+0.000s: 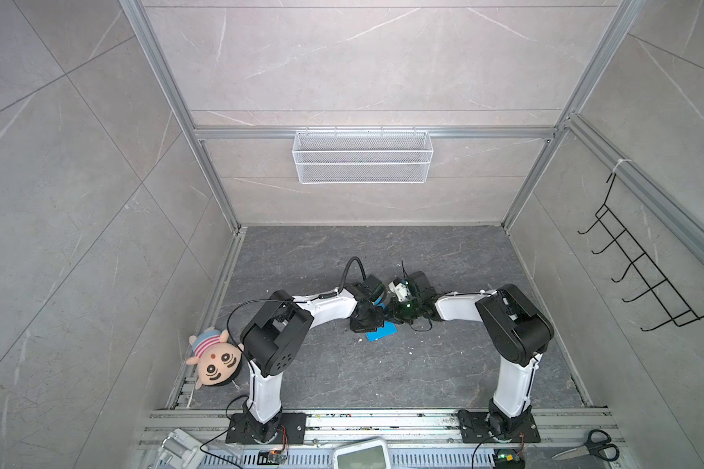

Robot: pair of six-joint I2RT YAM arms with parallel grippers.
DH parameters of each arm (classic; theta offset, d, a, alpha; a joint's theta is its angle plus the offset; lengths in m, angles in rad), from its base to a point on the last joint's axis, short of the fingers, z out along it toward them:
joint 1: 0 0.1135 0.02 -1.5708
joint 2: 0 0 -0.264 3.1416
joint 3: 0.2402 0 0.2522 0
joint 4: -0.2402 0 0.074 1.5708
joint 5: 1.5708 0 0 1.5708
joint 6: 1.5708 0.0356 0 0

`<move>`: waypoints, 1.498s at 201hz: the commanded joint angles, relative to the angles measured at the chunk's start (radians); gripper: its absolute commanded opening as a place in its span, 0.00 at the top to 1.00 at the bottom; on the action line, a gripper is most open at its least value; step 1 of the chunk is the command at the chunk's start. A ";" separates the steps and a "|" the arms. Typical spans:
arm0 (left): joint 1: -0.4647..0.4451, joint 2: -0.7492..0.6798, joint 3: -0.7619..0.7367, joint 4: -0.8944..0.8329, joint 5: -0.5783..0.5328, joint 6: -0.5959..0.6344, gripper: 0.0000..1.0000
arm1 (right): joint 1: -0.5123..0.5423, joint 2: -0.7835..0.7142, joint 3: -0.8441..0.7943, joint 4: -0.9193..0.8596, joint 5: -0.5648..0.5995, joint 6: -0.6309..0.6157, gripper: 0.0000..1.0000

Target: Fold a paper plane with a square sheet of paper (pick it up from the middle)

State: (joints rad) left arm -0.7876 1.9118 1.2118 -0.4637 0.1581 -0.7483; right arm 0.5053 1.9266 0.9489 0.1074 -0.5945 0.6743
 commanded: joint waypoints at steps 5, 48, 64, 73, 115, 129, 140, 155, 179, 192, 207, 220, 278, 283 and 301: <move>-0.009 -0.006 -0.042 -0.071 -0.012 -0.022 0.92 | 0.003 0.057 -0.003 -0.105 0.108 0.000 0.95; -0.023 -0.033 -0.082 -0.120 -0.022 -0.044 0.92 | 0.002 0.060 -0.004 -0.107 0.111 0.002 0.95; -0.029 -0.042 -0.087 -0.143 -0.029 -0.050 0.93 | 0.002 0.063 -0.003 -0.107 0.114 0.003 0.95; -0.033 -0.045 -0.089 -0.156 -0.034 -0.051 0.93 | 0.002 0.065 -0.004 -0.107 0.114 0.004 0.95; -0.040 -0.052 -0.090 -0.199 -0.042 -0.065 0.94 | 0.002 0.068 -0.001 -0.109 0.113 0.007 0.95; -0.043 -0.057 -0.092 -0.209 -0.042 -0.073 0.94 | 0.001 0.068 0.001 -0.112 0.116 0.006 0.95; -0.047 -0.063 -0.087 -0.220 -0.035 -0.075 0.95 | 0.001 0.068 0.002 -0.113 0.116 0.005 0.95; -0.056 -0.066 -0.074 -0.242 -0.034 -0.077 0.95 | 0.001 0.068 0.004 -0.116 0.116 0.004 0.95; -0.061 -0.065 -0.065 -0.279 -0.050 -0.077 0.96 | 0.002 0.068 0.005 -0.117 0.117 0.006 0.95; -0.059 -0.064 -0.058 -0.298 -0.055 -0.071 0.97 | 0.002 0.067 0.004 -0.117 0.116 0.008 0.95; -0.061 -0.077 -0.046 -0.300 -0.052 -0.058 0.98 | 0.001 0.066 0.006 -0.118 0.116 0.007 0.95; -0.061 -0.102 -0.025 -0.297 -0.054 -0.042 0.98 | 0.002 0.065 0.007 -0.117 0.112 0.006 0.95; -0.052 -0.156 0.006 -0.133 -0.094 -0.083 0.98 | 0.001 0.051 0.007 -0.066 0.066 0.003 0.95; -0.052 -0.147 0.006 -0.113 -0.086 -0.090 0.98 | 0.001 0.049 0.008 -0.061 0.063 0.002 0.95; -0.052 -0.096 0.031 -0.099 -0.071 -0.096 0.98 | 0.002 0.044 0.010 -0.053 0.055 0.001 0.95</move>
State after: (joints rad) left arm -0.8425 1.7817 1.2003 -0.6178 0.0818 -0.8143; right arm 0.5068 1.9343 0.9688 0.0875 -0.5949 0.6815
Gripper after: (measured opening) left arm 0.056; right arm 0.050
